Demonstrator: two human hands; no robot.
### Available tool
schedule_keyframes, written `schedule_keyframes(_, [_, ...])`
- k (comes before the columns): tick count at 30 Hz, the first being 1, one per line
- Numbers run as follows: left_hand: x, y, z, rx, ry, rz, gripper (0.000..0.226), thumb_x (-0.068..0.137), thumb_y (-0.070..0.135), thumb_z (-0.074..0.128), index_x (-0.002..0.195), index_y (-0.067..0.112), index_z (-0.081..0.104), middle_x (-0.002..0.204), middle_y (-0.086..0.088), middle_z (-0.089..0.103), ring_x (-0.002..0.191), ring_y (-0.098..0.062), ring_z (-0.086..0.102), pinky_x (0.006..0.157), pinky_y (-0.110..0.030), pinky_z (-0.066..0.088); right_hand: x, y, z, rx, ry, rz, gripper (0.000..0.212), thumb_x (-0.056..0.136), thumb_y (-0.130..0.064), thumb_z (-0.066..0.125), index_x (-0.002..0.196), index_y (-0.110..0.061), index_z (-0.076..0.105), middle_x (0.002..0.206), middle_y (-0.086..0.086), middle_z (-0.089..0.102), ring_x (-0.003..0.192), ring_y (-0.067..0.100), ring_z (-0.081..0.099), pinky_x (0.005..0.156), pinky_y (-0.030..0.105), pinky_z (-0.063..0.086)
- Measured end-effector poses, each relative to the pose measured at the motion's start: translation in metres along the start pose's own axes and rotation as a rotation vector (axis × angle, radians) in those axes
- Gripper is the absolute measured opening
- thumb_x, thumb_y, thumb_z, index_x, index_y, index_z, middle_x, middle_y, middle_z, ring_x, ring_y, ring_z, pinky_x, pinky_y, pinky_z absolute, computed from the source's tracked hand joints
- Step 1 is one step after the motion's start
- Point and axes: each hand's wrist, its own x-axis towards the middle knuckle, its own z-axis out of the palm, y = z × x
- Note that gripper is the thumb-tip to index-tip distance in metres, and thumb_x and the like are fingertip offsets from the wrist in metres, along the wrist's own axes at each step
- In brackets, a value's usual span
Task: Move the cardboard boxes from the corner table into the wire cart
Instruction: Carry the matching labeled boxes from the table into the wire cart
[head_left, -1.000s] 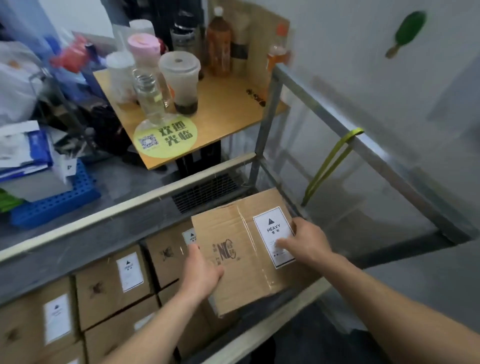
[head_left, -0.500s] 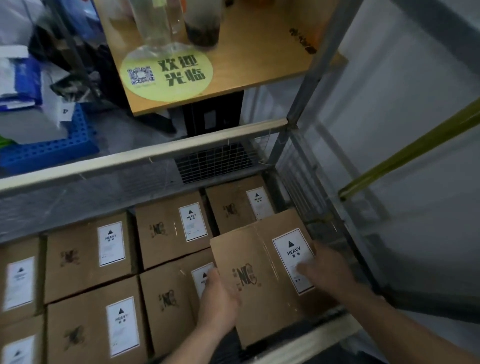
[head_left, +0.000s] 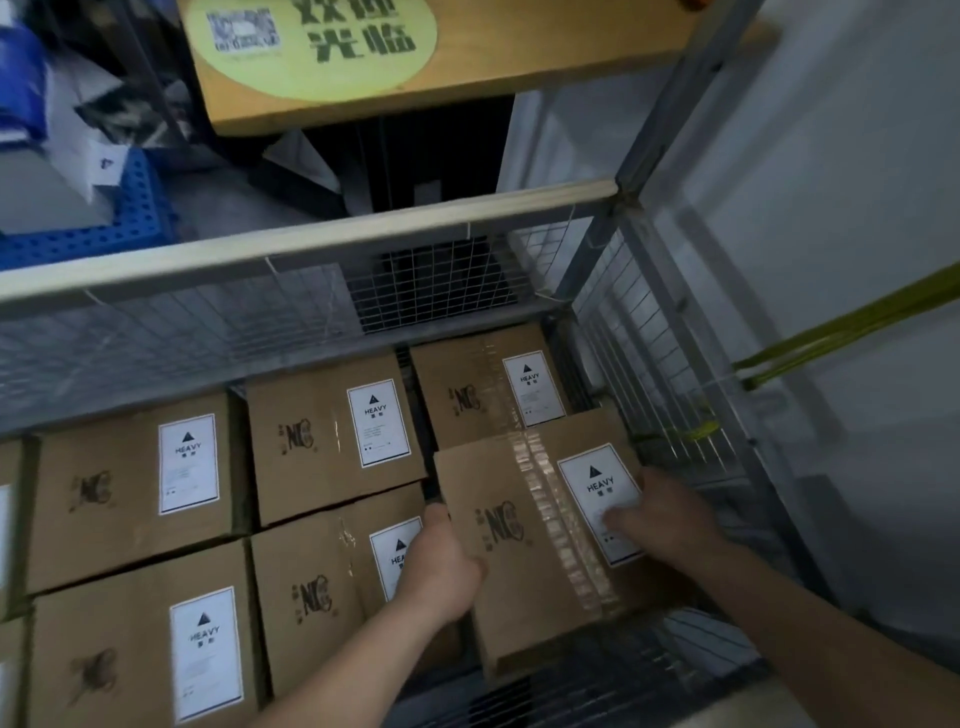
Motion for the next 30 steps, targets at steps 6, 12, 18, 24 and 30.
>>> schedule_keyframes(6, [0.024, -0.007, -0.009, -0.019, 0.023, -0.014, 0.041, 0.088, 0.005, 0.065, 0.119, 0.021, 0.043, 0.100, 0.008, 0.059, 0.089, -0.009, 0.058, 0.070, -0.023, 0.047, 0.022, -0.012, 0.007, 0.030, -0.010, -0.011, 0.042, 0.080, -0.030, 0.079, 0.118, -0.024, 0.063, 0.113, -0.004, 0.070, 0.099, 0.018, 0.066, 0.076, 0.030, 0.049])
schedule_keyframes(12, [0.031, -0.023, 0.005, -0.024, 0.020, -0.021, 0.043, 0.088, 0.000, 0.059, 0.115, 0.027, 0.039, 0.092, 0.014, 0.057, 0.079, 0.002, 0.054, 0.047, -0.007, 0.037, 0.033, -0.004, 0.024, 0.005, -0.019, 0.025, 0.033, 0.084, -0.022, 0.078, 0.111, -0.020, 0.060, 0.113, 0.000, 0.071, 0.097, 0.019, 0.067, 0.065, 0.026, 0.048])
schedule_keyframes(18, [0.046, -0.039, 0.027, -0.055, -0.107, -0.078, 0.060, 0.090, -0.005, 0.054, 0.143, 0.017, 0.036, 0.109, 0.003, 0.061, 0.097, -0.010, 0.060, 0.072, -0.017, 0.049, 0.059, 0.010, 0.050, -0.076, -0.097, 0.086, 0.045, 0.086, -0.020, 0.078, 0.125, -0.014, 0.056, 0.124, 0.004, 0.068, 0.111, 0.023, 0.066, 0.084, 0.030, 0.052])
schedule_keyframes(24, [0.069, -0.049, 0.039, -0.025, -0.232, -0.114, 0.063, 0.090, 0.000, 0.059, 0.146, 0.014, 0.034, 0.120, -0.005, 0.060, 0.109, -0.020, 0.060, 0.095, -0.037, 0.054, 0.090, 0.021, 0.076, -0.055, -0.243, 0.137, 0.051, 0.081, -0.009, 0.082, 0.126, -0.018, 0.059, 0.129, 0.004, 0.067, 0.117, 0.023, 0.064, 0.091, 0.030, 0.050])
schedule_keyframes(30, [0.087, -0.057, 0.048, -0.026, -0.294, -0.182, 0.078, 0.091, 0.007, 0.064, 0.155, 0.010, 0.020, 0.123, -0.009, 0.059, 0.111, -0.024, 0.059, 0.096, -0.043, 0.054, 0.107, 0.024, 0.092, 0.001, -0.289, 0.161, 0.071, 0.073, -0.008, 0.087, 0.132, -0.018, 0.049, 0.121, 0.002, 0.066, 0.108, 0.020, 0.064, 0.083, 0.035, 0.056])
